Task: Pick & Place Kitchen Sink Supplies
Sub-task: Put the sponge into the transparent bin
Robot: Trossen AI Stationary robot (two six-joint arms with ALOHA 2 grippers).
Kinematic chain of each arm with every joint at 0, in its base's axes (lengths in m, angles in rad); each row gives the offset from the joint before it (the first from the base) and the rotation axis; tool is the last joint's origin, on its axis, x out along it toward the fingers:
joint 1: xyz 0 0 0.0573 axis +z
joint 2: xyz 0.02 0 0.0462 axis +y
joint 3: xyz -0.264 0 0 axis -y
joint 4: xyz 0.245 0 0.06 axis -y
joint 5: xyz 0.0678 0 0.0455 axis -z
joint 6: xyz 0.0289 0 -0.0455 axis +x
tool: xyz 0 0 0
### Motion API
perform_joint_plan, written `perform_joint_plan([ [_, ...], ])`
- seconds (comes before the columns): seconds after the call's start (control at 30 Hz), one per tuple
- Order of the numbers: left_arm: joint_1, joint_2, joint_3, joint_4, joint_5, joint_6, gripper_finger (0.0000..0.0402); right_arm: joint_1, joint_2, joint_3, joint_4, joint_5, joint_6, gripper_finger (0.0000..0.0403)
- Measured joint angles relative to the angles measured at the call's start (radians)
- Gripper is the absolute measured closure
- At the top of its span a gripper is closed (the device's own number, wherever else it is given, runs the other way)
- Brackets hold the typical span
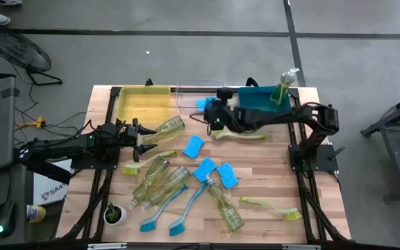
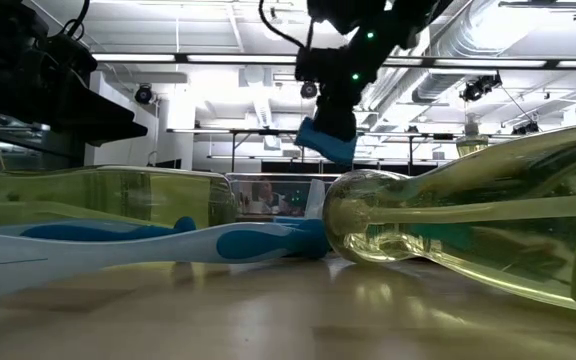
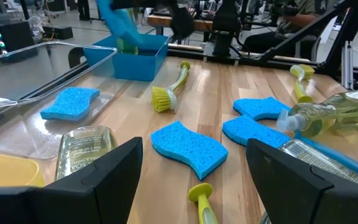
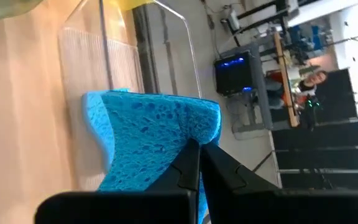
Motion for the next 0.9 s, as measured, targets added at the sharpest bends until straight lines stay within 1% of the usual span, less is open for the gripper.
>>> perform_joint_plan([
  [0.3,0.0,0.0,0.0,0.0,0.0,0.0,0.0122,-0.156,0.066,0.147,-0.022,-0.232,-0.132,0.0403],
  [0.5,0.0,0.0,0.0,0.0,0.0,0.0,0.0122,-0.254,0.115,0.207,-0.084,-0.459,-0.19,0.0403],
  [0.67,0.0,0.0,0.0,0.0,0.0,0.0,0.0122,-0.336,0.145,0.221,-0.096,-0.622,-0.177,0.0403],
  [0.77,0.0,0.0,0.0,0.0,0.0,0.0,0.0122,-0.374,0.154,0.215,-0.097,-0.679,-0.175,0.0403],
  [0.9,0.0,0.0,0.0,0.0,0.0,0.0,0.0122,-0.399,0.156,0.215,-0.103,-0.695,-0.154,0.0403],
])
